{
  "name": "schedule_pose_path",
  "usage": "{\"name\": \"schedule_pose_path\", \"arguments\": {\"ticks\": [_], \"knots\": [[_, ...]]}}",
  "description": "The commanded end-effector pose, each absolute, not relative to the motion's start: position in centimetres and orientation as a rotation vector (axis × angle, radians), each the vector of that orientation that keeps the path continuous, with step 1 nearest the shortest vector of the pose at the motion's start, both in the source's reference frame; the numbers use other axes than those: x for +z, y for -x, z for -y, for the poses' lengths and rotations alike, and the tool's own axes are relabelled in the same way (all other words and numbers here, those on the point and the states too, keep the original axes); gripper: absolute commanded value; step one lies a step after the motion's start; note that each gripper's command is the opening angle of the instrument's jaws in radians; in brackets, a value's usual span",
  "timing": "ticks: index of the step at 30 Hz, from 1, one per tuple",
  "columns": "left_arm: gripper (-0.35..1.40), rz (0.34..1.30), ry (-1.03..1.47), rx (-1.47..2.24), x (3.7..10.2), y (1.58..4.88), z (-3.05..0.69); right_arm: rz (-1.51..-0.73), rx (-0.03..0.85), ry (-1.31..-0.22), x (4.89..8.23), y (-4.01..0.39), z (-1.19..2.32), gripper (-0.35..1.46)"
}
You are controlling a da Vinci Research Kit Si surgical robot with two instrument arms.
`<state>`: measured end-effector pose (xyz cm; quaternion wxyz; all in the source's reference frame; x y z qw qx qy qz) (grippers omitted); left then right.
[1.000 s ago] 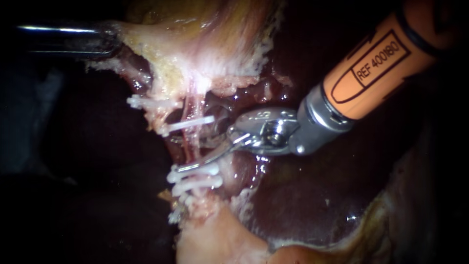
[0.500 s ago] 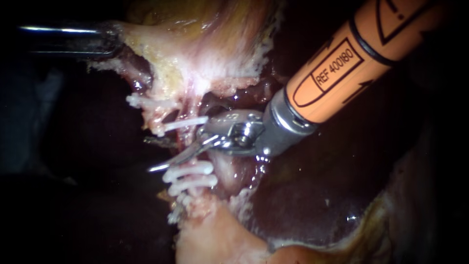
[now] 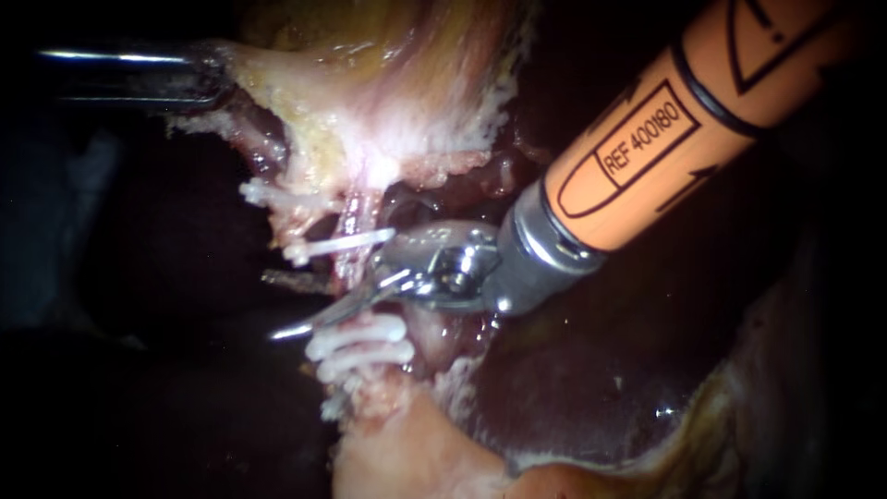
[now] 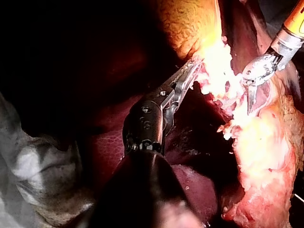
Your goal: Go to the cutting position right tube
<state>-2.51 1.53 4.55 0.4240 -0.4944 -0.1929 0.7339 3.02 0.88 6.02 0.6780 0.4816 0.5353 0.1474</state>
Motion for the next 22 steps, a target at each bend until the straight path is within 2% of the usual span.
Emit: {"name": "schedule_pose_path", "arguments": {"ticks": [1,8,22], "knots": [[-0.35,0.483,1.238,1.835,4.55,2.5,-1.53,-1.202,0.328,-1.085,5.98,-3.02,-0.88,1.31],[-0.35,0.483,1.238,1.836,4.55,2.5,-1.53,-1.229,0.334,-1.104,5.76,-2.99,-0.91,1.31],[-0.35,0.483,1.238,1.836,4.55,2.5,-1.53,-1.229,0.333,-1.107,5.75,-2.95,-0.93,1.29]]}}
